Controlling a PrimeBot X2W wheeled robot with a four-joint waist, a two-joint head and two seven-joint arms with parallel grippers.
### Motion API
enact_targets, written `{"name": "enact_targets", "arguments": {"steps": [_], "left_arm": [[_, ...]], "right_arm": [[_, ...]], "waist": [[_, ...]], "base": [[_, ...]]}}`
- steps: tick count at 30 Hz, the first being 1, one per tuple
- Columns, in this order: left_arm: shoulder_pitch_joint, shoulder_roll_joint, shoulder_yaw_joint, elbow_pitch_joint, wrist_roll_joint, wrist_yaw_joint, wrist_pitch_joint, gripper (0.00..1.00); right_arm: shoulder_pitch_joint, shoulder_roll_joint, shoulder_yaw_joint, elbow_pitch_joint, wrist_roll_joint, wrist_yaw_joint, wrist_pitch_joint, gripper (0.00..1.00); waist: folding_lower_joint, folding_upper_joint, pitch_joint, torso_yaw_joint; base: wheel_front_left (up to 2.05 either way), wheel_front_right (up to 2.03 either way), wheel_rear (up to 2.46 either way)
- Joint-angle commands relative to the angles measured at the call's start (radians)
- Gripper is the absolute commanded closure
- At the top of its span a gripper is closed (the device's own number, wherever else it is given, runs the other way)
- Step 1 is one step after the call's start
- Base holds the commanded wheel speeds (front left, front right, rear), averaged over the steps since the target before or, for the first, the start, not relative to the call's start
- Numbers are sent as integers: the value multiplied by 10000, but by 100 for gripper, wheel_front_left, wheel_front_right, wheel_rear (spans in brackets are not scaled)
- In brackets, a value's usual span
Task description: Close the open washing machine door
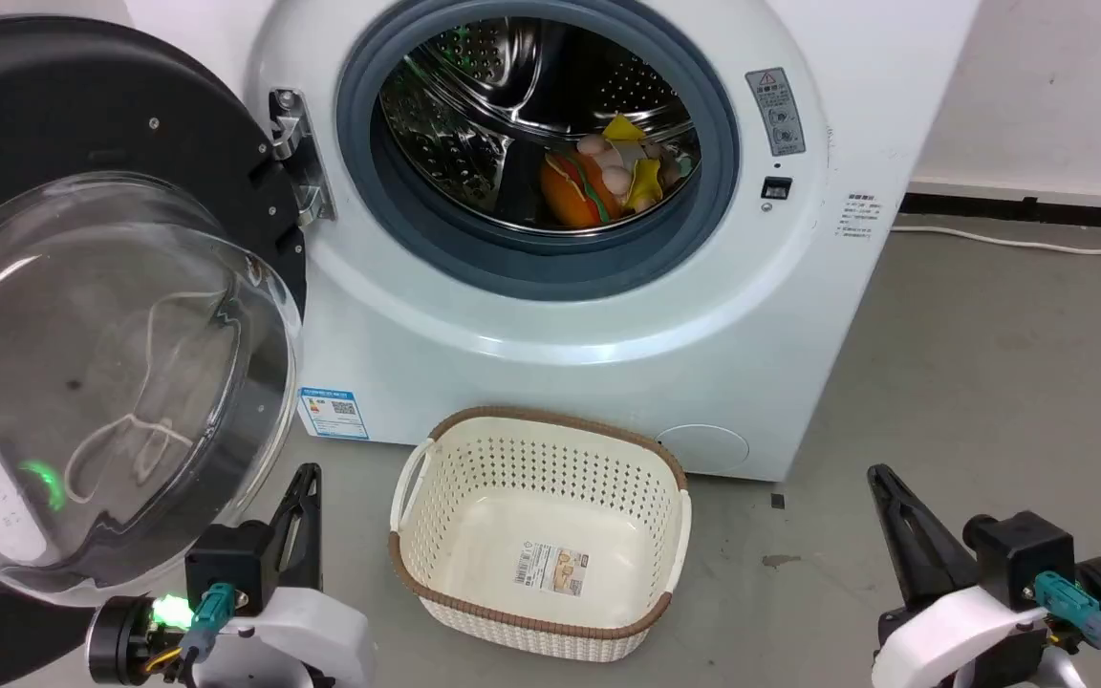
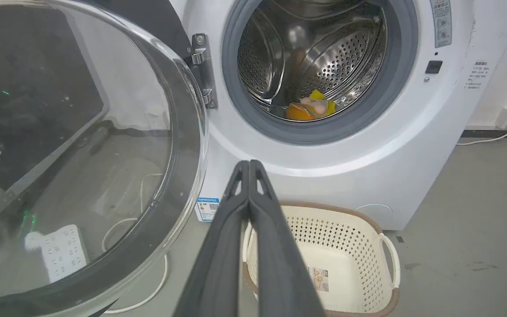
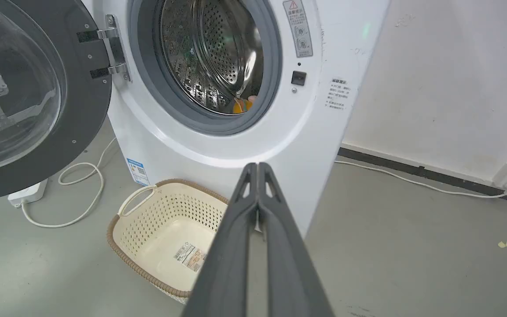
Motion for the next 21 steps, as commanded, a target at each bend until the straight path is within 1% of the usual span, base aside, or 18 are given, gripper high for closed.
{"name": "enact_targets", "arguments": {"steps": [1, 21], "left_arm": [[142, 1, 7, -41, 28, 26, 1, 100], [142, 1, 7, -41, 28, 26, 1, 100]], "right_arm": [[88, 42, -7, -51, -64, 8, 5, 100], [88, 42, -7, -51, -64, 8, 5, 100]], "waist": [[0, 0, 0, 0], [0, 0, 0, 0]], "base": [[0, 0, 0], [0, 0, 0]]}}
